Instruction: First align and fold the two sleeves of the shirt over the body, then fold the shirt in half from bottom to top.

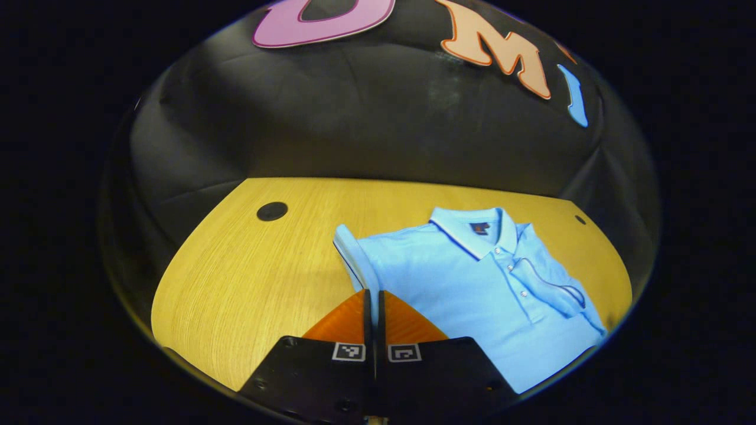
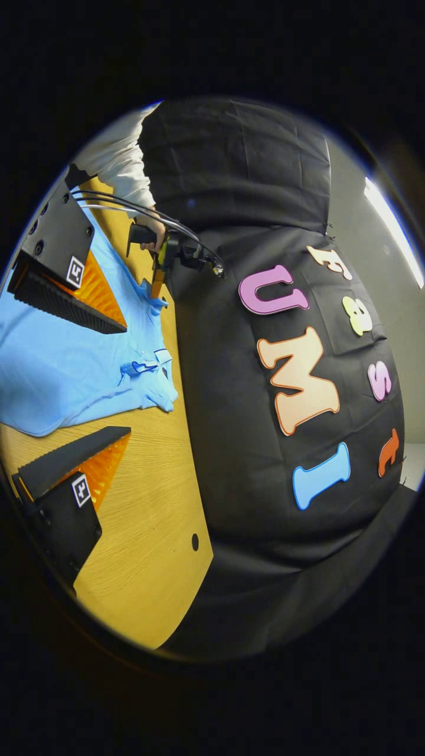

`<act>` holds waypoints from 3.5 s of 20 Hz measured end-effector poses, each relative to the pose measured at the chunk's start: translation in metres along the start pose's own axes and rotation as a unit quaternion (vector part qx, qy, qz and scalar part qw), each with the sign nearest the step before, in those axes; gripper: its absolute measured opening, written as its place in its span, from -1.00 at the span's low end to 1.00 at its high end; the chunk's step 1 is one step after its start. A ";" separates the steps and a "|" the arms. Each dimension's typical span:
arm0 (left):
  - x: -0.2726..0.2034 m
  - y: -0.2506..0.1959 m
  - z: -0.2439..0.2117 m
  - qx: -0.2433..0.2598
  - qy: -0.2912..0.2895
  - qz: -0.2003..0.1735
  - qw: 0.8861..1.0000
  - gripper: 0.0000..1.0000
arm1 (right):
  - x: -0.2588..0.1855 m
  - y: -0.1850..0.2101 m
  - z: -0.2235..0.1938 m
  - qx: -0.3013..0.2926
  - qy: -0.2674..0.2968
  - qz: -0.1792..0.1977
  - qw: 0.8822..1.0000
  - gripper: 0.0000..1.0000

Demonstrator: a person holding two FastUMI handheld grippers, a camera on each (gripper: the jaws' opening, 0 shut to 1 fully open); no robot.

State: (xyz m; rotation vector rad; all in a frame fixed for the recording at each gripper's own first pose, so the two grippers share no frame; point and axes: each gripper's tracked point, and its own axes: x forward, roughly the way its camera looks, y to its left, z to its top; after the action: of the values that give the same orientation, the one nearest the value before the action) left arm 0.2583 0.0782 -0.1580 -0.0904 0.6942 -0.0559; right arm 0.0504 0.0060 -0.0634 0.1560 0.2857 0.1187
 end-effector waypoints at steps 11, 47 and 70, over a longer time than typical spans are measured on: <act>-0.003 -0.135 -0.016 0.111 0.016 -0.117 0.987 -1.00 | -0.001 0.001 -0.008 -0.004 0.015 -0.001 1.000 0.95; -0.320 -0.092 -0.253 0.051 -0.044 -0.046 0.997 0.67 | -0.159 0.024 -0.096 -0.070 0.117 -0.016 0.991 0.95; -0.319 -0.097 -0.278 0.053 -0.040 -0.050 0.997 -0.22 | -0.159 0.039 -0.149 -0.122 0.154 0.002 0.980 0.77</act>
State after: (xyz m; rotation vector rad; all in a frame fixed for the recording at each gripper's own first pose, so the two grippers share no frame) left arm -0.1663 -0.0102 -0.1576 -0.0263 0.6059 -0.1840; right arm -0.1478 0.0431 -0.1553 -0.1079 0.5769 0.1807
